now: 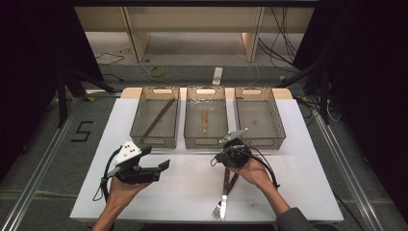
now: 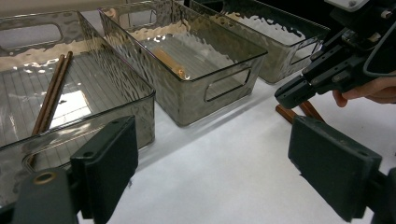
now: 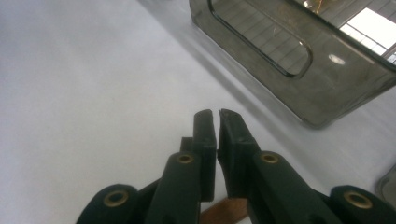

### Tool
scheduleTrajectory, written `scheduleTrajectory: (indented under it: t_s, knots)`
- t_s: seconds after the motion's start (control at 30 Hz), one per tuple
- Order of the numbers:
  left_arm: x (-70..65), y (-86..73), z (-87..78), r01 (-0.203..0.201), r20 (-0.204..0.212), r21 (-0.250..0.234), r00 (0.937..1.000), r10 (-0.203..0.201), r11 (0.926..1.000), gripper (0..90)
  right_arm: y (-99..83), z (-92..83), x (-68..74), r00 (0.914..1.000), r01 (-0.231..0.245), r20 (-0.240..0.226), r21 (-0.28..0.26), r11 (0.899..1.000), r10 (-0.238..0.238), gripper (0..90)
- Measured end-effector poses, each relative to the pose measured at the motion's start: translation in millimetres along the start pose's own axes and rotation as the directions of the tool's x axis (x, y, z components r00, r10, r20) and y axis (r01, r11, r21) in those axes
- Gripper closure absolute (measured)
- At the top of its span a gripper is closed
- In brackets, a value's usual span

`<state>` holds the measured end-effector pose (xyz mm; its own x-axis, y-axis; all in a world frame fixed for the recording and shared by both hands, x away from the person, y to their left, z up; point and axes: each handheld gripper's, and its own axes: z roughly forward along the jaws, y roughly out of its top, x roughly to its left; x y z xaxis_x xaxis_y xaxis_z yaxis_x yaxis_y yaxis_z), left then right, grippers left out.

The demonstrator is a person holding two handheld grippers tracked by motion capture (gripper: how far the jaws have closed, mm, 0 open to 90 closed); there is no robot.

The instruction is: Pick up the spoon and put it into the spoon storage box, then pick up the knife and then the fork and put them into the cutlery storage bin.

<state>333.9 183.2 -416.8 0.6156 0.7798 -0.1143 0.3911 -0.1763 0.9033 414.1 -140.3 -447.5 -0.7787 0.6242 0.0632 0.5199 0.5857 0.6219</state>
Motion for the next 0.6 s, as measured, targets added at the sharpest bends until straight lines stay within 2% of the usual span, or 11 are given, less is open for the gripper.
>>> scheduleTrajectory:
  t_s: [0.13,0.6]
  knots:
    - [-0.4,0.2,-0.1,-0.006,0.002,0.003,1.0000,0.006,1.0000,15.7,-2.3,3.9,-0.6,0.9999,0.012,0.011,0.024,1.000,-0.012,89.8]
    - [-0.3,0.2,-0.3,-0.008,0.001,0.004,1.0000,0.008,1.0000,15.7,-7.7,19.3,-0.7,0.9992,0.031,0.020,0.127,0.991,-0.034,90.0]
